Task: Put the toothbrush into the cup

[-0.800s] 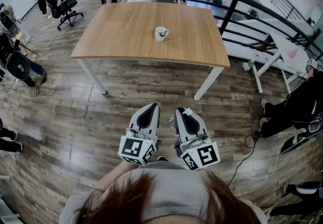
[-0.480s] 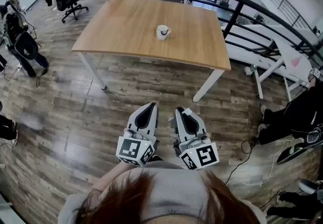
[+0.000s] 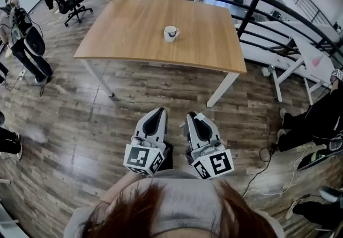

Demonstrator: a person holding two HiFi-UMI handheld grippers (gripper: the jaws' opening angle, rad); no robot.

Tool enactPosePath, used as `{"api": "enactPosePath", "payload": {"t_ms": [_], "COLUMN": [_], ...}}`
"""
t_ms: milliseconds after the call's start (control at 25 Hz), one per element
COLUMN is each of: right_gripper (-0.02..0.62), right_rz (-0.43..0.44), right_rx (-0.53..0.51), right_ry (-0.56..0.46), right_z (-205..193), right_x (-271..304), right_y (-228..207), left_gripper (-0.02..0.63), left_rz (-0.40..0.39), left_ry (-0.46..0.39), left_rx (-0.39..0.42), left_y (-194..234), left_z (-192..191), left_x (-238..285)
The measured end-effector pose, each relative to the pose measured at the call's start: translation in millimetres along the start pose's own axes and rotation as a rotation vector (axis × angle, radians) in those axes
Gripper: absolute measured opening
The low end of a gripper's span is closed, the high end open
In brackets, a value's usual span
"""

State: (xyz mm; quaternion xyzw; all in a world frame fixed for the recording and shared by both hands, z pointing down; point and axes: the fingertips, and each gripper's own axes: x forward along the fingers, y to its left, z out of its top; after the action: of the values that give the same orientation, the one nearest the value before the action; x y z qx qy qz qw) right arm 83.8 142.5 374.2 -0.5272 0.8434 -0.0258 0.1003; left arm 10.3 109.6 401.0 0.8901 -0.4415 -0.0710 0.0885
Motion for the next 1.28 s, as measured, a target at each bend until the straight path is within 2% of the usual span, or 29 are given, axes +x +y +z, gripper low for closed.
{"api": "enactPosePath", "payload": {"t_ms": [240,600,840,1280], "right_gripper": [0.031,0.031,0.031,0.031], "right_rz": [-0.009,-0.039,-0.060,-0.083], "right_rx": [-0.015,-0.028,-0.035,-0.021], "right_ry": [-0.035,-0.038,-0.052,-0.059], "right_z": [2,-1,7,-1], "right_x": [32,117,172,260], "right_y": [-15,-46,-65,-96], "left_gripper": [0.008,0.008,0.008,0.008], "left_rz": [-0.027,-0.057,-0.084,-0.119], "left_ry": [-0.002,-0.022,-0.008,0.032], "left_rx": [0.000,0.004,0.001,0.013], "left_y": [18,80,114,174], "left_z": [2,25,37,40], "left_x": [30,102,147,215]}}
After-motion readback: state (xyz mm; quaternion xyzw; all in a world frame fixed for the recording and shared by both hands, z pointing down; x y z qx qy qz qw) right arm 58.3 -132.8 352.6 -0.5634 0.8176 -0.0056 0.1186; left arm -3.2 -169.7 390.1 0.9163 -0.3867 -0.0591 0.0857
